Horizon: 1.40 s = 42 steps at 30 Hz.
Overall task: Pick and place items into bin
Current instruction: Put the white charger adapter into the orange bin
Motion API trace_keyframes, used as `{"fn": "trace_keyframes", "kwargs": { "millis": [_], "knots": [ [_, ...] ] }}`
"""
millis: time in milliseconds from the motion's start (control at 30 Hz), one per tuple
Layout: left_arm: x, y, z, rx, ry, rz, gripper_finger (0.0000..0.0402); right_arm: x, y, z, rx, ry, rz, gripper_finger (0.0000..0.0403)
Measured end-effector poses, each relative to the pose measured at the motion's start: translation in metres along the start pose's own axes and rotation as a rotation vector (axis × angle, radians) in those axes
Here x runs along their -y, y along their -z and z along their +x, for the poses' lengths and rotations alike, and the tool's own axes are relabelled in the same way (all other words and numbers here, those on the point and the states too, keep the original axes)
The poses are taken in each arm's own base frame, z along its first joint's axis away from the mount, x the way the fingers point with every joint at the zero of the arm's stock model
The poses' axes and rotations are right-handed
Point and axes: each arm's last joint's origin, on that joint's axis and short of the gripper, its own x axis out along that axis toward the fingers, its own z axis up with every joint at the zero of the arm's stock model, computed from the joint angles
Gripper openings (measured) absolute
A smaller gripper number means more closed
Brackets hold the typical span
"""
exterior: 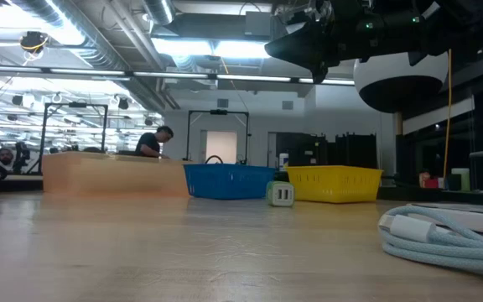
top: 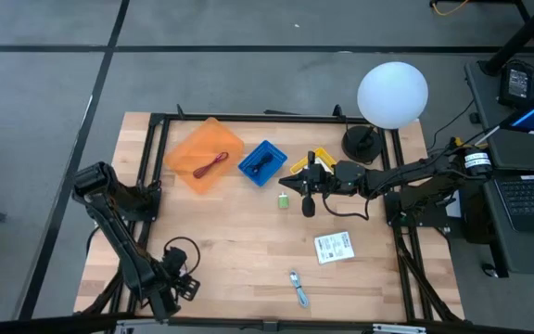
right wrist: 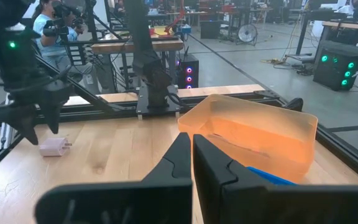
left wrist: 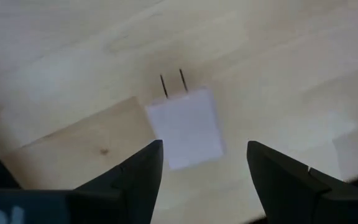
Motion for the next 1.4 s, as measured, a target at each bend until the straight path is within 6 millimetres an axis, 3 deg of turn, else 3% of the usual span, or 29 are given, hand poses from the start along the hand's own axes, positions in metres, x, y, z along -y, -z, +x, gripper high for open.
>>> {"fn": "trace_keyframes", "kwargs": {
  "millis": [267,1000,1400],
  "knots": [
    [0.005,-0.002,0.016,0.02,-0.053,-0.058,0.0226,0.0,0.0,0.0,0.0,0.0,0.0,0.0],
    [0.011,-0.011,0.019,-0.002,-0.082,-0.079,0.0226,0.0,0.0,0.0,0.0,0.0,0.0,0.0],
    [0.007,-0.013,0.031,-0.059,-0.095,-0.051,0.0226,0.0,0.0,0.0,0.0,0.0,0.0,0.0]
  ]
}}
